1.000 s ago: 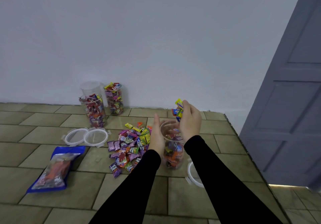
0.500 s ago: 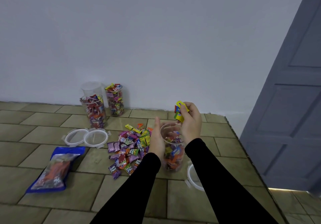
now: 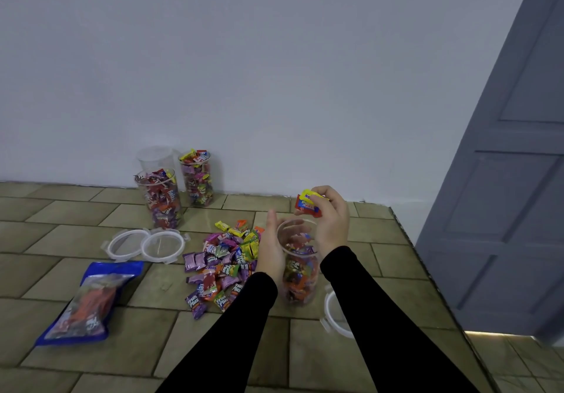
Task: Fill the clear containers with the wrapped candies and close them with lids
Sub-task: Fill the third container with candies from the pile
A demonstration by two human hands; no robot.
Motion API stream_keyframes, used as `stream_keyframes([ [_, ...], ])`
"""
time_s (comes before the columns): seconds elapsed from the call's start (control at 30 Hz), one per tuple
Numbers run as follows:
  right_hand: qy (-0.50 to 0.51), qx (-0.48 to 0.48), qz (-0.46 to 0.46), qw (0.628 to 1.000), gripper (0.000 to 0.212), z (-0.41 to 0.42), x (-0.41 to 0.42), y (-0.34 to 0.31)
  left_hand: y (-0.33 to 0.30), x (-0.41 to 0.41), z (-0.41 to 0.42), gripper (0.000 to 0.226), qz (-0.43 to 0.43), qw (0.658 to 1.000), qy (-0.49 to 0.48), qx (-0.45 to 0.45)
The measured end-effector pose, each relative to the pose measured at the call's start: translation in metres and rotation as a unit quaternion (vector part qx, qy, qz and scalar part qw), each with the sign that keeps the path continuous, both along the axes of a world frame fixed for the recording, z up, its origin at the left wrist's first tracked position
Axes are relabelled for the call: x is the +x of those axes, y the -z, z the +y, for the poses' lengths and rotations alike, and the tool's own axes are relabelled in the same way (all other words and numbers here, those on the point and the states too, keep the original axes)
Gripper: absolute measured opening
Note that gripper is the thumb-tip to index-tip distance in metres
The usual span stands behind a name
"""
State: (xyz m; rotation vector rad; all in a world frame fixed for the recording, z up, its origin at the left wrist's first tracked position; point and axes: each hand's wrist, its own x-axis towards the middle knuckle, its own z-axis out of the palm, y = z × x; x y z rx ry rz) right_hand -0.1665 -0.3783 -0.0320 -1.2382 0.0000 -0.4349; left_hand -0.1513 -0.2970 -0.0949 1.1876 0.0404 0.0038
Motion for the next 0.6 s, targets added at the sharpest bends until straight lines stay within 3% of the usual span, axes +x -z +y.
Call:
stream_keyframes([
  [0.3,0.031,-0.081,-0.039,0.995,0.012,0.001,0.007,0.010,0.000,-0.002,0.001,0.067,-0.006,1.000,0.006,0.003],
  [0.43,0.021,-0.093,-0.014,0.995,0.012,0.001,0.006,0.007,-0.007,-0.004,0.001,0.072,0.009,0.999,0.038,-0.015],
  [0.53,0.041,-0.174,0.001,0.984,0.015,0.001,0.010,0.000,-0.009,-0.009,0.013,0.068,0.007,0.998,0.056,-0.002],
  [0.6,0.055,-0.253,-0.009,0.966,0.017,0.005,0.012,-0.011,-0.007,-0.012,0.028,0.056,-0.026,0.996,0.042,0.074],
])
